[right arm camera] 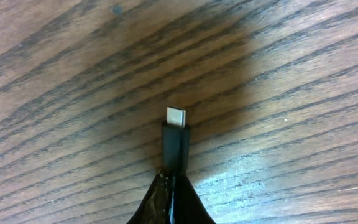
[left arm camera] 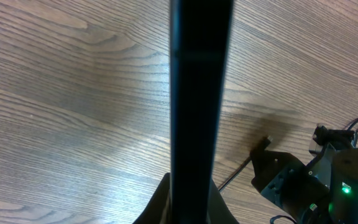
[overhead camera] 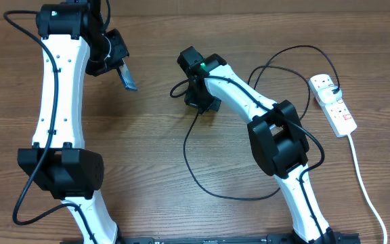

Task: Plug charger to phone and switch on socket

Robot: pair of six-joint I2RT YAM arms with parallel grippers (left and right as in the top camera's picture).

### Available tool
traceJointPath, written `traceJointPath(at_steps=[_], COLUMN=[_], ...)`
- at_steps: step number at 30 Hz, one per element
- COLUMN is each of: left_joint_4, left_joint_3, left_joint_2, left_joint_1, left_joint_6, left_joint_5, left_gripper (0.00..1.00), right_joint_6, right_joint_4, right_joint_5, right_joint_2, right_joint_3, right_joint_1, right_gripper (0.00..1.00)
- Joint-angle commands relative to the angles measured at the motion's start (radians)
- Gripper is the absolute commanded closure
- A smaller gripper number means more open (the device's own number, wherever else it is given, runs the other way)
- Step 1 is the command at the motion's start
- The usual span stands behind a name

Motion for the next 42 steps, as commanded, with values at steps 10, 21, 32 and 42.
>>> traceJointPath(at_steps=[10,21,32,42], left_joint_4=[0.037,0.276,0.545,0.592], left_joint_3=[0.011,0.011,0.011,0.011], left_joint_2=[-0.003,-0.003,-0.003,-0.003], left_joint_1=[-0.004,0.0,0.046,0.044], left_joint_6=[0.072,0.286,0.174,0.129], left_joint_5=[0.101,0.72,1.074,1.18], left_gripper=[0.96,0.96,0.96,0.96], right_joint_6=[-0.137,-0.508,-0.66,-0.66], right_joint_4=[-0.001,0.004,-0.129,-0.116], right_joint_5=[-0.201,-0.602,-0.617,-0.626], right_joint_2=[-0.021,-0.268,-0.488,-0.602], right_joint_3=[0.022,0.022,0.022,0.022], right_joint_1=[-0.082,-0.14,-0.128,-0.093], right_gripper=[0.96,0.96,0.96,0.96])
